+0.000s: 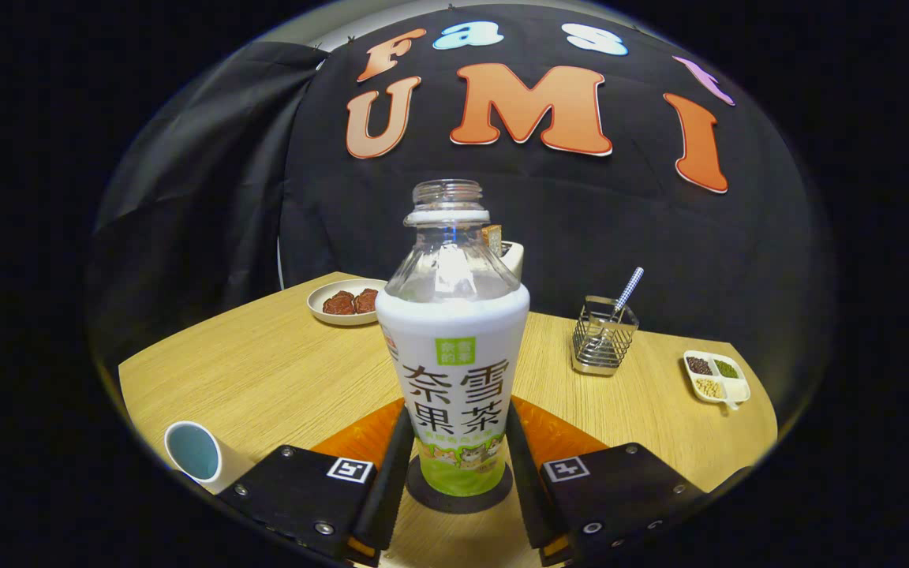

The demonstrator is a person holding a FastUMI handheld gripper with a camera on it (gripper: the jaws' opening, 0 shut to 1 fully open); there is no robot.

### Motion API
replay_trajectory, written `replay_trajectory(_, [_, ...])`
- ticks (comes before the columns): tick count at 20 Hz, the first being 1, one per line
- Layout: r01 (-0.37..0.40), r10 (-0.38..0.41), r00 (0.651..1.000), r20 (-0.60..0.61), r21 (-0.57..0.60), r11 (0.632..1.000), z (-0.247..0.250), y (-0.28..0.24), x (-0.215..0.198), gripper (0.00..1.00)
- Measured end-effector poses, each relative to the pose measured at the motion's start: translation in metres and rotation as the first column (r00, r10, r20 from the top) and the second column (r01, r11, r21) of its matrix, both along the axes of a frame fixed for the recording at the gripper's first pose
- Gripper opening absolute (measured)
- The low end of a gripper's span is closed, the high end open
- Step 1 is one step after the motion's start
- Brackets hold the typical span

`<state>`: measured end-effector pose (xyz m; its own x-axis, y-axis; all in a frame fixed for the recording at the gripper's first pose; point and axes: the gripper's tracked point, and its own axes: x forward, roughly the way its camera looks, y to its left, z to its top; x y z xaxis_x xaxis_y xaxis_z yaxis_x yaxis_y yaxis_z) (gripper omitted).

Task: Take the bottle from table, then pour the juice into the cup, finally place the bottle on the coaster

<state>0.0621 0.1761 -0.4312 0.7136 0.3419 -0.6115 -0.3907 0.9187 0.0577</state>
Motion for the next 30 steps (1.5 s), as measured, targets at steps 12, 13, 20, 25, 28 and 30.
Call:
replay_trajectory(12, [-0.004,0.004,1.000,-0.005,-0.011,1.000,-0.021,-0.006,-0.011,0.66])
replay_trajectory(13, [-0.016,0.015,0.999,-0.034,-0.033,0.999,-0.029,-0.007,-0.017,0.68])
replay_trajectory(20, [-0.029,0.031,0.999,0.034,-0.056,0.998,0.005,-0.014,-0.026,0.89])
replay_trajectory(25, [0.018,-0.020,0.992,0.123,0.016,1.000,0.073,-0.040,-0.033,0.97])
replay_trajectory(28, [0.059,-0.067,0.976,0.209,0.047,0.997,0.124,-0.065,-0.043,0.97])
replay_trajectory(30, [0.080,-0.091,0.962,0.259,0.052,0.995,0.156,-0.080,-0.050,0.97])
